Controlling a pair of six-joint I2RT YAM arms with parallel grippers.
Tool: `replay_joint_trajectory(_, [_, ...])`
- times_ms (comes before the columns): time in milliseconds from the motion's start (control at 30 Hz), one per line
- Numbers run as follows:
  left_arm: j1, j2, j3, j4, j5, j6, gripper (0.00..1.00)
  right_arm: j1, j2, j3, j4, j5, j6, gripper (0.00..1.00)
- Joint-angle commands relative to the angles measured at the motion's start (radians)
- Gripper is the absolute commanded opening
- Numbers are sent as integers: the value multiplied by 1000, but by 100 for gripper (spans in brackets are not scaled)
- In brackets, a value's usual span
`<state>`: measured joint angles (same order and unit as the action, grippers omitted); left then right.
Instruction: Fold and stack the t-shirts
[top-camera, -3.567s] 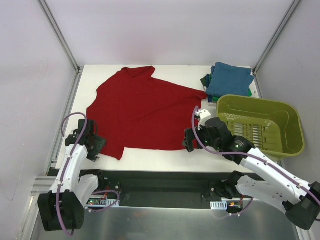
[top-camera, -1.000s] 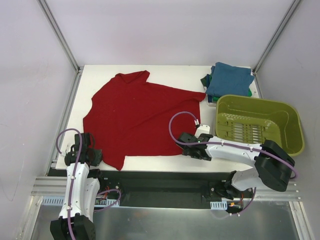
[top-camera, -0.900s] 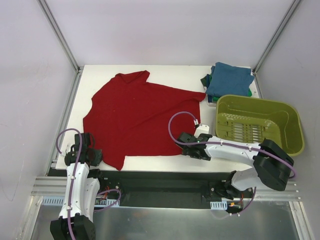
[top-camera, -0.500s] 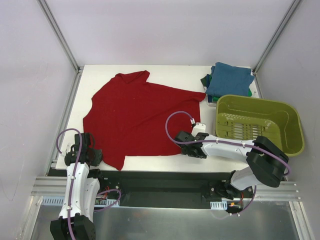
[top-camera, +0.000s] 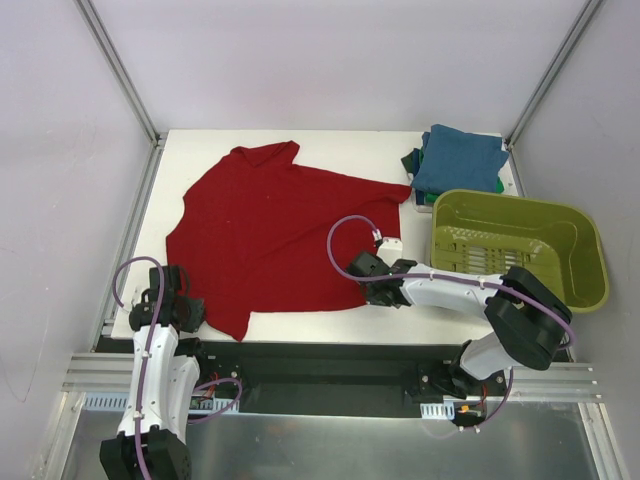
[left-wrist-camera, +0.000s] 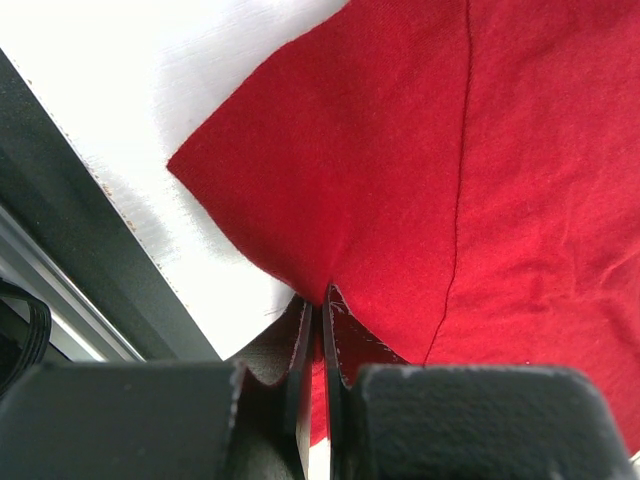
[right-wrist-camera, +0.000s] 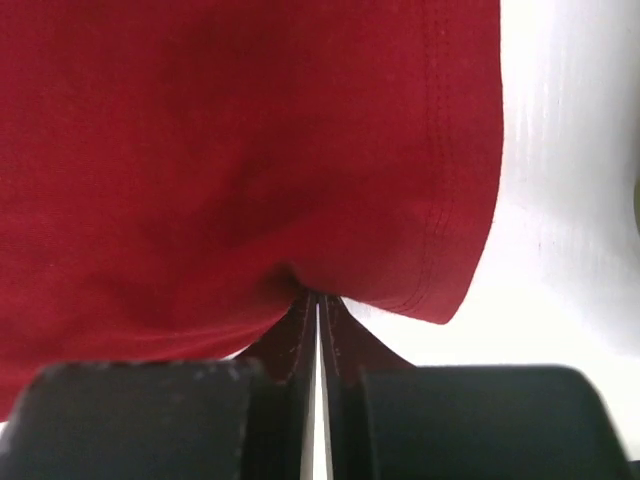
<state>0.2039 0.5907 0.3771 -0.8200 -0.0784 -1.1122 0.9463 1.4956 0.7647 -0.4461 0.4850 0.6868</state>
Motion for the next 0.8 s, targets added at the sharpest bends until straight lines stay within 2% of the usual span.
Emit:
replay_joint_trajectory(0, [3,23,37,-5,17,14,0,-17,23,1,-16,-11,-58,0])
replay_joint_trajectory(233, [3,26,66,4,25,25,0,-18,-1,12,0,-6,-148,0])
replay_joint_trajectory(467, [2,53,120,80,77,71,0,-18,-24,53,6,53,-242,0])
replay_joint_trajectory(767, [0,193,192,205,176,78,0,-29,-8,165,-59,152,-286,0])
